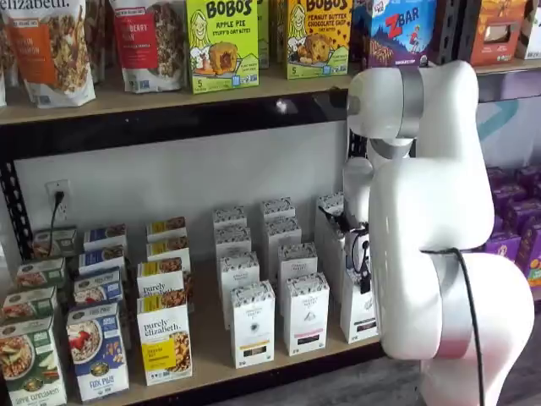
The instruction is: Pick up the white box with a green strip in the middle, on the bottom shelf, the sixth box from the left
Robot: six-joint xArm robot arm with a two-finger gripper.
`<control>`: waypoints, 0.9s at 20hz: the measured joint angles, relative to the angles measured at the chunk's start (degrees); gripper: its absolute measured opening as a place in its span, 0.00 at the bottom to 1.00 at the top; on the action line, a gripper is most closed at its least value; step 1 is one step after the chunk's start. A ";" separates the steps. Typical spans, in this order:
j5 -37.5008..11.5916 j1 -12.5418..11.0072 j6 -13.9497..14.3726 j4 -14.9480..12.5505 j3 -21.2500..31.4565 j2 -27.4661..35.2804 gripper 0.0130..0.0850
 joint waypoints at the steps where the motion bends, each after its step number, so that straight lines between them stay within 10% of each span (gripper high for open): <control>1: 0.21 -0.04 0.50 -0.60 -0.52 0.48 1.00; 18: 1.00 -0.35 2.44 -3.14 -4.19 4.14 0.89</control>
